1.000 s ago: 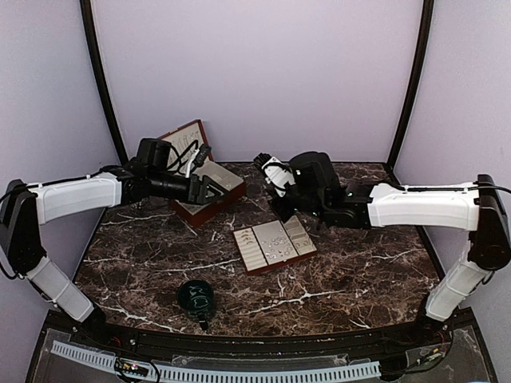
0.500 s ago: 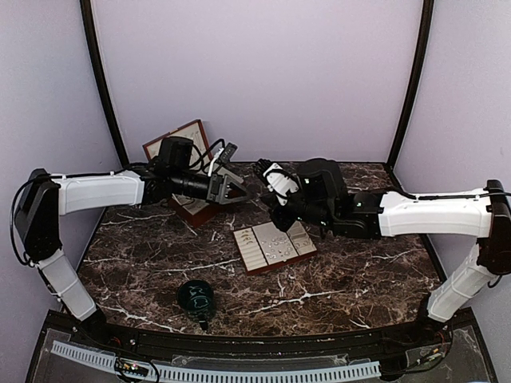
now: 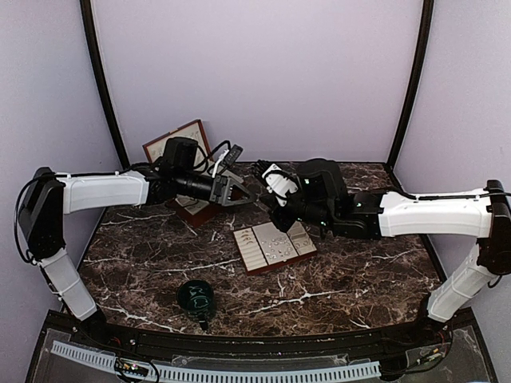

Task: Organize the mixed jewelry
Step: Pass from the right arm to the left

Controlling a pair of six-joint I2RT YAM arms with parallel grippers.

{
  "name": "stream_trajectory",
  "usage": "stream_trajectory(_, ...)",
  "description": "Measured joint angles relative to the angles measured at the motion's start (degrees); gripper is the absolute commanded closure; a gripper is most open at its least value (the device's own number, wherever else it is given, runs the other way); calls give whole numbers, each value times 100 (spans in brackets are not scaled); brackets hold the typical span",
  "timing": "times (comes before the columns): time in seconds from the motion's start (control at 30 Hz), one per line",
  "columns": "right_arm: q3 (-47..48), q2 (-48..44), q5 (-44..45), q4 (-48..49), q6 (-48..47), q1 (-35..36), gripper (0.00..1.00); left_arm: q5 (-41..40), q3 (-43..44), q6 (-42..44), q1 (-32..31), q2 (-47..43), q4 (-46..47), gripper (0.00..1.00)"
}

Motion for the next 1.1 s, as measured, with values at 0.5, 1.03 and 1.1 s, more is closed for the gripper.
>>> stream_trajectory(0.5,0,0,-55,-9,-76,22,100,79,17,22,-33,105,-2,94)
stream_trajectory(1.03,0,4,-107,-55,46,26,73,114,-144,131,-72,149,280,100)
stream_trajectory(1.1,0,-2,-107,-59,120,26,61,-7,-258,199,-74,116,323,100)
